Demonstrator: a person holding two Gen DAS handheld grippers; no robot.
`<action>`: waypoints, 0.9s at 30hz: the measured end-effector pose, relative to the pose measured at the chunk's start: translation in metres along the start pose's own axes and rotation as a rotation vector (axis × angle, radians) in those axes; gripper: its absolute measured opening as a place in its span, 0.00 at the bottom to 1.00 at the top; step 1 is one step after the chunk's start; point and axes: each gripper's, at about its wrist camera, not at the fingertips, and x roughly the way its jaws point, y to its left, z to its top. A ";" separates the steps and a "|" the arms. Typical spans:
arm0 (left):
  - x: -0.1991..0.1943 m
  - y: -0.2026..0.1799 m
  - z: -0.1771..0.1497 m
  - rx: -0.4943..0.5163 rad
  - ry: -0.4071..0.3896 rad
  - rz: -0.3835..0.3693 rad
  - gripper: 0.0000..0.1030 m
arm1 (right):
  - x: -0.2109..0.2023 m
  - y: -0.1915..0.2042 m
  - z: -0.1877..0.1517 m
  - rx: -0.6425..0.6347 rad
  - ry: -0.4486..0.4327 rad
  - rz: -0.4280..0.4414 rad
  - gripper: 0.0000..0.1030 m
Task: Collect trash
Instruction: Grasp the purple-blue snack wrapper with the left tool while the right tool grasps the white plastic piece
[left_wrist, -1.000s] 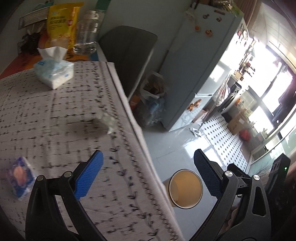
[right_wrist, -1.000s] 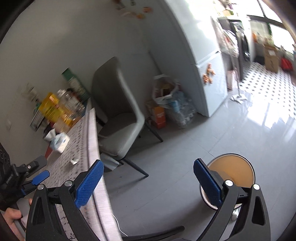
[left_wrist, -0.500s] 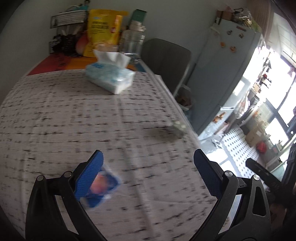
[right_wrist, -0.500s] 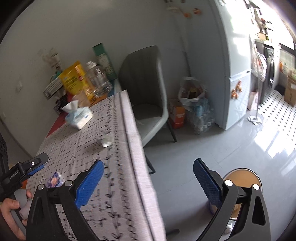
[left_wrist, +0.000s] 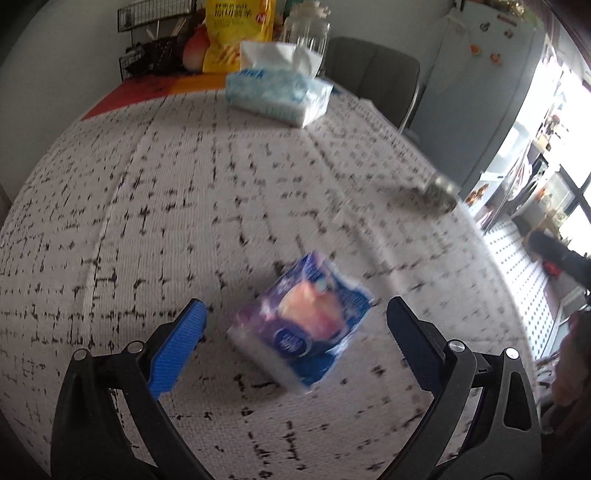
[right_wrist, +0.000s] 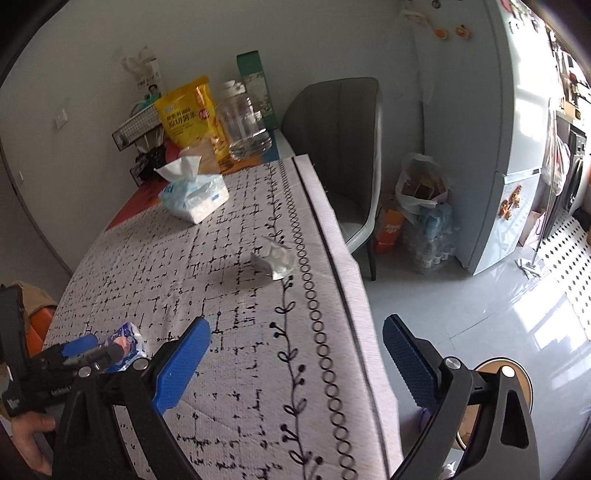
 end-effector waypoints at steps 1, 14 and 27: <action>0.004 0.002 -0.002 0.002 0.011 0.013 0.93 | 0.004 0.003 0.001 -0.004 0.008 0.004 0.90; -0.004 0.026 -0.003 -0.058 -0.080 0.049 0.33 | 0.049 0.029 0.016 -0.114 0.060 -0.036 0.81; -0.003 0.038 -0.003 -0.133 -0.094 -0.009 0.31 | 0.117 0.064 0.050 -0.341 0.110 -0.128 0.75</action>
